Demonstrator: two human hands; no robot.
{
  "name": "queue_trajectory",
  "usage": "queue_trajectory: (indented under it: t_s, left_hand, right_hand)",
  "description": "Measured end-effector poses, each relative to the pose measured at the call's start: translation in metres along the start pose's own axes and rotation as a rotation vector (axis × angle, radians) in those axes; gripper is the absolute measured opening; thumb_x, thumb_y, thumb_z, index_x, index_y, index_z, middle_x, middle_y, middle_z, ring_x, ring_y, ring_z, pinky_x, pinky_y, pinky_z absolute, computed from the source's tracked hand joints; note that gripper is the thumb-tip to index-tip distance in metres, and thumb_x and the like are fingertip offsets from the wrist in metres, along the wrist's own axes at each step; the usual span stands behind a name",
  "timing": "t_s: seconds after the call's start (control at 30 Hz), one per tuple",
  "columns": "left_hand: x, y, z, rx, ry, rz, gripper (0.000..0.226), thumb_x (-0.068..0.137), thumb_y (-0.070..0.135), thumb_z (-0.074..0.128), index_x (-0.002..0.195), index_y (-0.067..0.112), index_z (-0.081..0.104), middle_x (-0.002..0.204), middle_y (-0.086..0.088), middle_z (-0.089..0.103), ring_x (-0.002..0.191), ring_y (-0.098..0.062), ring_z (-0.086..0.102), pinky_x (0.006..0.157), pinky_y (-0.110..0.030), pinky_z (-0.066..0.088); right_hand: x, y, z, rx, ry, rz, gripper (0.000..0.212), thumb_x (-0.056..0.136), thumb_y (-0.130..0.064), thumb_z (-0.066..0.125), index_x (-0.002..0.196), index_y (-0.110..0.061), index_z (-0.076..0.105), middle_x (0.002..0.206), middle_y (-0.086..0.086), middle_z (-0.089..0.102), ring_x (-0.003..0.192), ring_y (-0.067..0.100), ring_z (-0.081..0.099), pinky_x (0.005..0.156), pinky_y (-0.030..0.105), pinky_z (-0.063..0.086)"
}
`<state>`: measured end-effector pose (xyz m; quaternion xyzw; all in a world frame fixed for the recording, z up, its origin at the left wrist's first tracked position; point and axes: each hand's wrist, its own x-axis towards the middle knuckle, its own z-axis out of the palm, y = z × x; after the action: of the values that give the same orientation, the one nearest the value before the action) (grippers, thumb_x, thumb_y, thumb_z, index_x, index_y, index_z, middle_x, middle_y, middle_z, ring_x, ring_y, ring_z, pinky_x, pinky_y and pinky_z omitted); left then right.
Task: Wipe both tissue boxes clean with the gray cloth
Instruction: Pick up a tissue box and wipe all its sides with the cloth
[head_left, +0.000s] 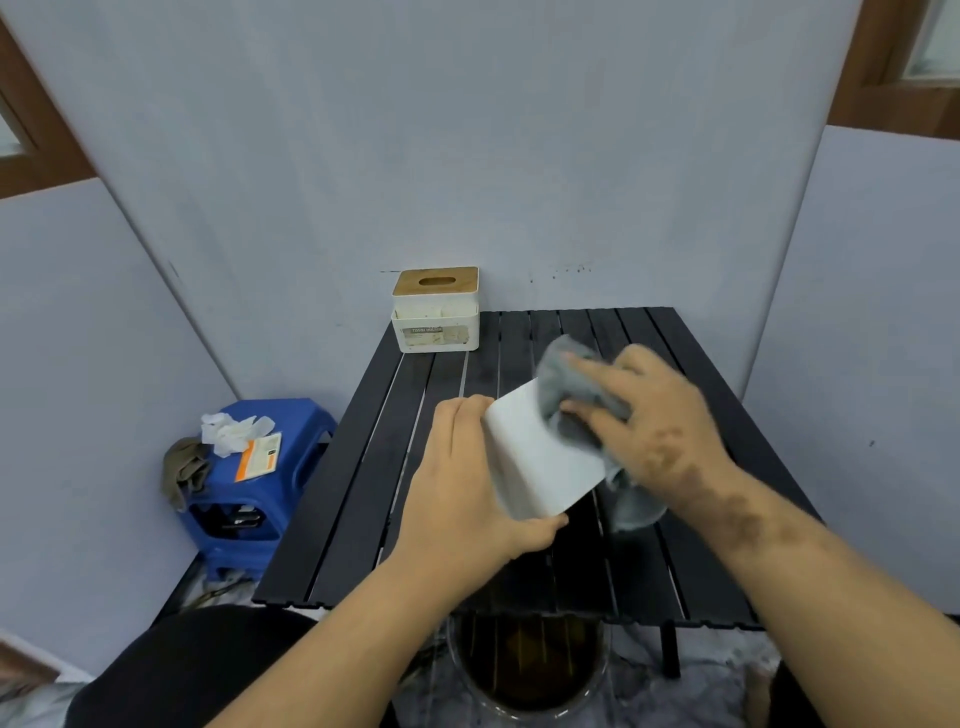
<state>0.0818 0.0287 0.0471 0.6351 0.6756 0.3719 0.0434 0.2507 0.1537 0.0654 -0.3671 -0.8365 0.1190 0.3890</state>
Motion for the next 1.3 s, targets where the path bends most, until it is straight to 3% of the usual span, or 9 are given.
queue_trajectory:
  t_s: [0.1,0.37,0.53,0.63,0.73,0.93,1.07,1.17,1.3]
  left_hand:
    - [0.001,-0.003,0.000,-0.009,-0.001,-0.012,0.100,0.051,0.053,0.094,0.130,0.032,0.036,0.121,0.021,0.032,0.109,0.003,0.041,0.076,-0.009,0.037]
    - [0.012,-0.012,-0.004,-0.237,0.033,-0.178,0.104,0.044,0.053,0.094,0.130,0.033,0.038,0.125,0.020,0.038,0.119,0.000,0.045,0.097,-0.020,0.043]
    - [0.022,-0.019,-0.010,-0.464,0.045,-0.364,0.092,0.052,0.028,0.102,0.127,0.029,0.048,0.126,0.013,0.055,0.112,-0.001,0.057,0.083,-0.019,0.052]
    - [0.026,-0.016,-0.013,-0.561,0.057,-0.429,0.081,0.057,0.023,0.100,0.124,0.026,0.054,0.119,0.012,0.062,0.106,-0.004,0.063,0.078,-0.020,0.053]
    - [0.032,-0.019,-0.015,-0.664,0.077,-0.499,0.070,0.060,0.021,0.099,0.118,0.023,0.059,0.115,0.005,0.067,0.102,-0.010,0.068,0.075,-0.024,0.056]
    - [0.038,-0.027,-0.016,-0.760,0.066,-0.587,0.076,0.067,0.025,0.096,0.132,0.022,0.057,0.117,-0.007,0.067,0.107,-0.022,0.070,0.093,-0.047,0.060]
    - [0.041,-0.027,-0.018,-0.784,0.045,-0.607,0.051,0.077,0.026,0.088,0.123,0.026,0.066,0.118,-0.015,0.069,0.104,-0.025,0.072,0.074,-0.033,0.064]
    - [0.042,-0.027,-0.016,-0.799,0.046,-0.615,0.040,0.081,0.029,0.086,0.117,0.024,0.070,0.118,-0.017,0.069,0.102,-0.025,0.072,0.067,-0.027,0.062]
    - [0.041,-0.027,-0.011,-0.836,0.039,-0.607,0.033,0.083,0.028,0.084,0.114,0.024,0.072,0.112,-0.018,0.071,0.088,-0.018,0.074,0.066,-0.025,0.060]
  right_hand:
    - [0.007,0.032,-0.010,-0.026,0.042,0.219,0.024,0.088,-0.044,0.067,0.107,-0.029,0.071,0.079,-0.002,0.046,0.069,0.013,0.050,0.064,0.026,0.039]
    - [-0.010,0.032,-0.004,0.202,0.067,0.210,0.022,0.090,-0.031,0.070,0.110,-0.040,0.070,0.085,0.007,0.053,0.079,0.019,0.057,0.076,0.031,0.050]
    - [-0.015,0.024,-0.002,0.375,0.141,0.166,0.026,0.091,-0.020,0.070,0.086,-0.045,0.066,0.089,0.009,0.056,0.085,0.017,0.060,0.074,0.016,0.048]
    - [-0.011,0.023,-0.005,0.374,0.176,0.140,0.026,0.092,-0.020,0.068,0.098,-0.046,0.066,0.093,0.009,0.055,0.089,0.015,0.058,0.078,0.011,0.045]
    - [-0.008,0.026,-0.001,0.339,0.158,0.185,0.033,0.092,-0.025,0.068,0.125,-0.026,0.065,0.101,0.008,0.051,0.091,0.006,0.054,0.081,0.003,0.041]
    - [-0.009,0.028,0.010,0.284,0.164,0.176,0.050,0.091,-0.024,0.068,0.139,-0.018,0.056,0.102,0.003,0.045,0.088,-0.006,0.048,0.084,0.001,0.038]
    - [-0.013,0.026,0.023,0.216,0.135,0.127,0.056,0.090,-0.036,0.067,0.143,-0.026,0.050,0.104,0.000,0.041,0.091,0.004,0.047,0.089,0.015,0.043]
    - [-0.018,0.021,0.034,0.127,0.161,0.090,0.060,0.093,-0.058,0.050,0.145,-0.029,0.047,0.104,-0.002,0.038,0.096,0.019,0.046,0.088,0.033,0.047]
    - [-0.025,-0.013,0.050,0.078,0.191,0.005,0.057,0.093,-0.057,0.043,0.140,-0.027,0.054,0.103,-0.007,0.037,0.094,0.013,0.037,0.077,0.023,0.041]
